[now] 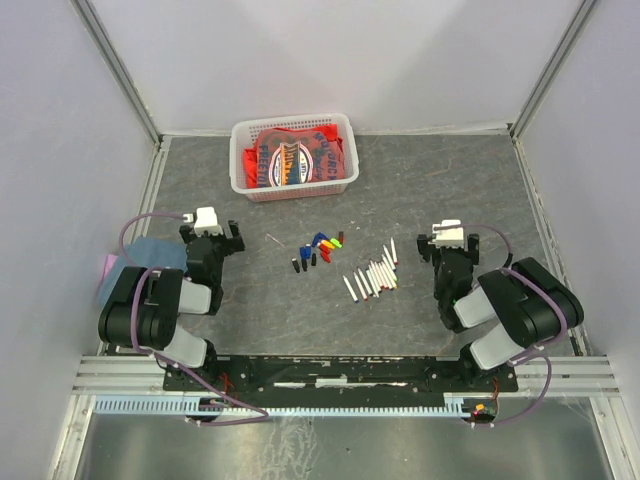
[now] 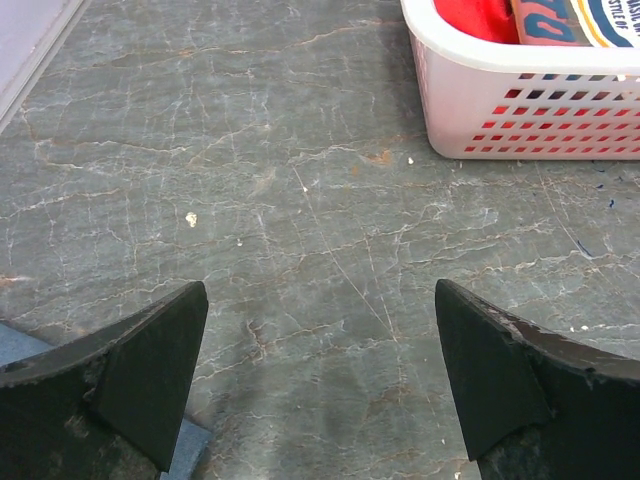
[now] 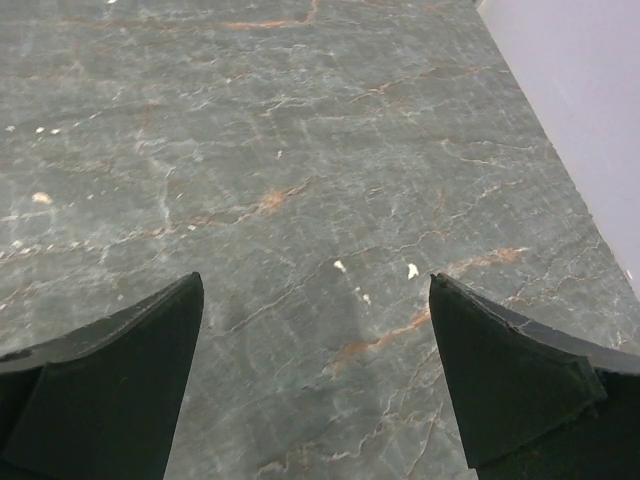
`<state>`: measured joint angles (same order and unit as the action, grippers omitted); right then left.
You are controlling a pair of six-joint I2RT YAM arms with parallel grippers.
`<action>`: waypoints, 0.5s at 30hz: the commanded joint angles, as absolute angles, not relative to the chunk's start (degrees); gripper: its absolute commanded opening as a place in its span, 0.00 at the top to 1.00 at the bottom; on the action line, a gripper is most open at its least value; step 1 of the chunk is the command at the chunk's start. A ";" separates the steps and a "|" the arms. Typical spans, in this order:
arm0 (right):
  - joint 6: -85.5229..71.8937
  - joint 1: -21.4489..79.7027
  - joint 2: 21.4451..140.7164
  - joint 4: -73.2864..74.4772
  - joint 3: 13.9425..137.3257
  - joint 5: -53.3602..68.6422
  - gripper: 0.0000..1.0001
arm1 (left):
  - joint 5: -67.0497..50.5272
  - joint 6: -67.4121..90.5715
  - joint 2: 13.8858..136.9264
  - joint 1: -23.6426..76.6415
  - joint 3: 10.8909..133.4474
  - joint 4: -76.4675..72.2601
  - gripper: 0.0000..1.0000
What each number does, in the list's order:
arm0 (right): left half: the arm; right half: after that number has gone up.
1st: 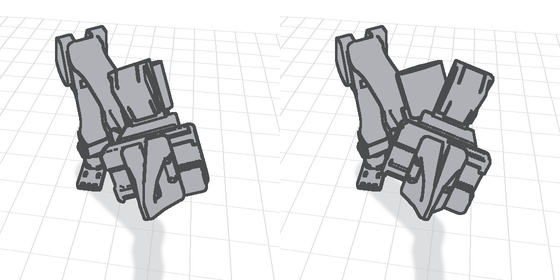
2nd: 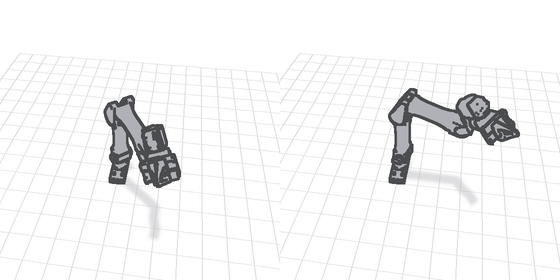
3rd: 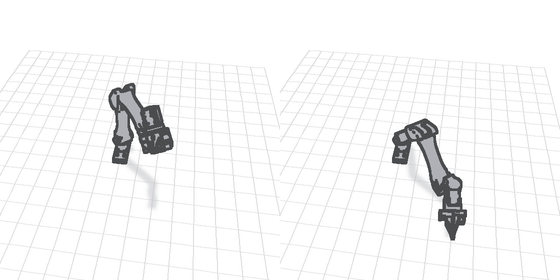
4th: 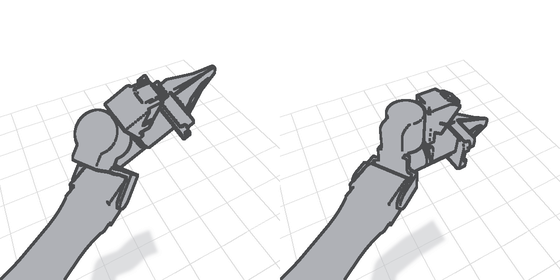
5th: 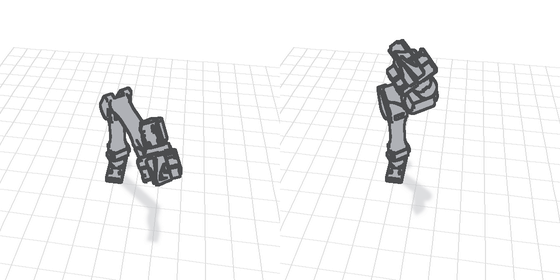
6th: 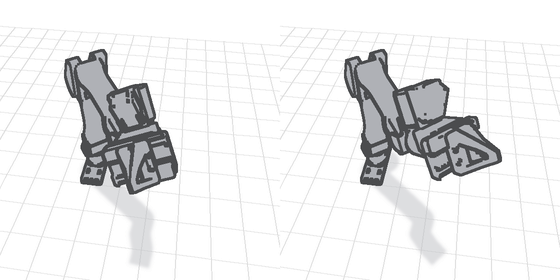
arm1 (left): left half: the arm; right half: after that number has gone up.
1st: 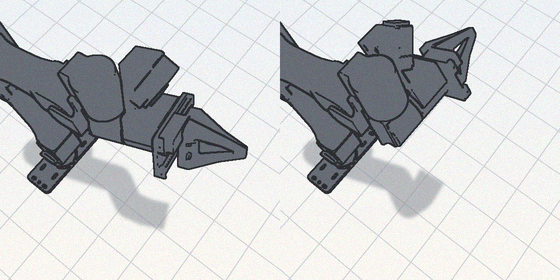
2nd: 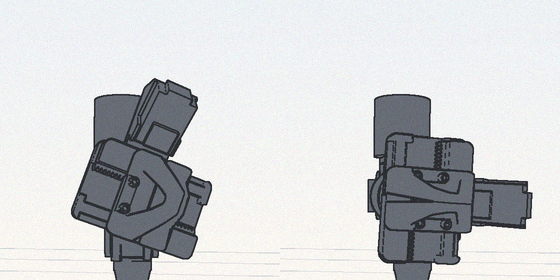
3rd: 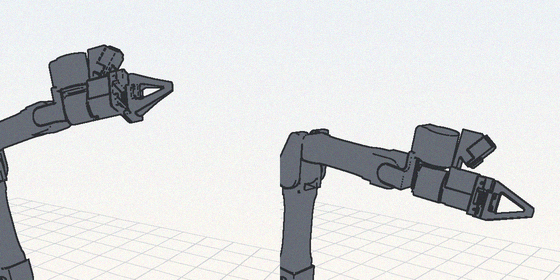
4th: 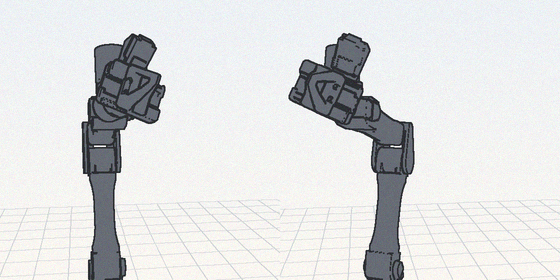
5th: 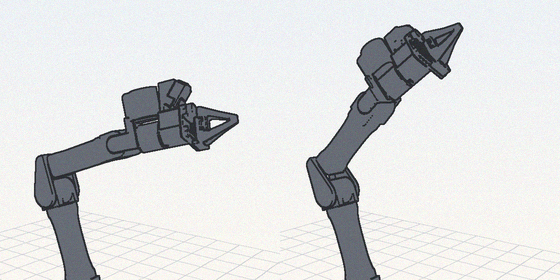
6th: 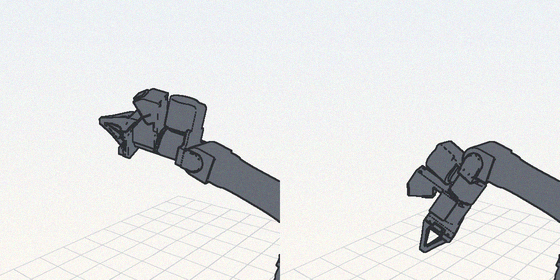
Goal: Open the pen caps
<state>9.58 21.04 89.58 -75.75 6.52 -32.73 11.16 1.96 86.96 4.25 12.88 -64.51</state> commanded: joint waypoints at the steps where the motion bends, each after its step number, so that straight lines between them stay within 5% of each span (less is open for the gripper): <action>1: 5.95 16.69 87.26 -74.24 9.34 -28.53 0.00 | 8.19 -1.26 86.85 4.05 12.48 -69.10 0.00; 15: -1.05 8.94 86.81 -55.27 18.32 -22.49 0.00 | 9.90 -0.20 86.84 3.69 13.10 -67.98 0.01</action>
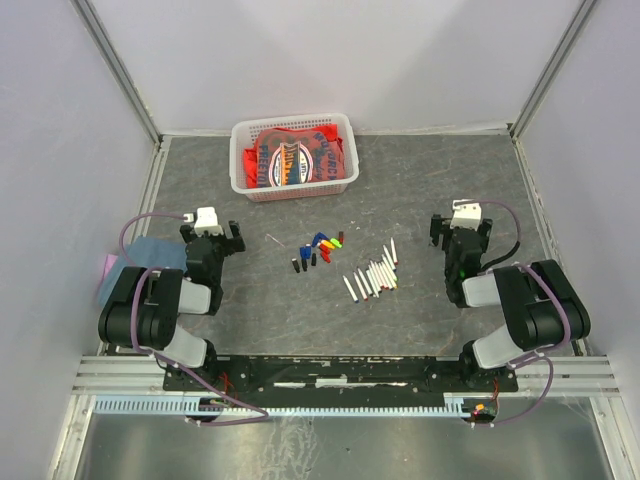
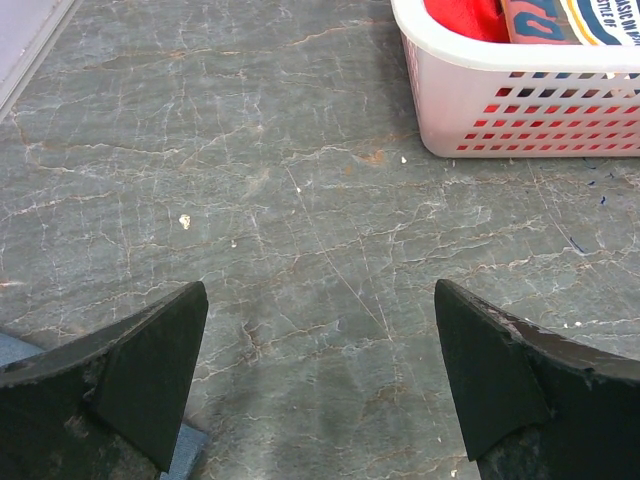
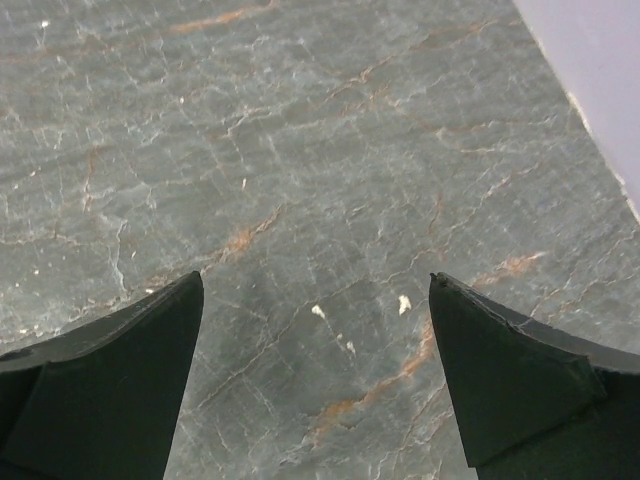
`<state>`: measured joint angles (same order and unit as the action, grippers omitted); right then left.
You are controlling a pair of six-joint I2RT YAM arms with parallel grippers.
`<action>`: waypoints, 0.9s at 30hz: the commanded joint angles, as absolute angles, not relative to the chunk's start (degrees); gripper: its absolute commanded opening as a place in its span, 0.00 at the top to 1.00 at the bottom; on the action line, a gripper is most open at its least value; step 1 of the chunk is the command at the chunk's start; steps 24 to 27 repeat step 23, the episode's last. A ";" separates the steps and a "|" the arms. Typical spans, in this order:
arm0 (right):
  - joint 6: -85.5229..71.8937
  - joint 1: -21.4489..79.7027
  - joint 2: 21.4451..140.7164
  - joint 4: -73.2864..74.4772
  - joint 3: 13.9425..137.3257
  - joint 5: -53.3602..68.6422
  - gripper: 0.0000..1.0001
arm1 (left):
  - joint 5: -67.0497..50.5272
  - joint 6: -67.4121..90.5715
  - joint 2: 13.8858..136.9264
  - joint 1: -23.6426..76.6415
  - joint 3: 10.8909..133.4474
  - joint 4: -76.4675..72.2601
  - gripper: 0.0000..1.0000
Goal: Open the pen caps
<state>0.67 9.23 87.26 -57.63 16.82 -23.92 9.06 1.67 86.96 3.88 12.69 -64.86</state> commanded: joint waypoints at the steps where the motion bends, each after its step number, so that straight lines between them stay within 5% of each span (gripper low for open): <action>1: -0.97 8.94 86.89 -55.73 18.20 -22.58 0.00 | 9.87 -0.18 86.90 3.72 13.10 -67.94 0.01; 27: -1.67 8.35 86.82 -53.69 19.11 -22.13 0.00 | 9.95 -0.19 86.88 3.68 13.10 -68.03 0.01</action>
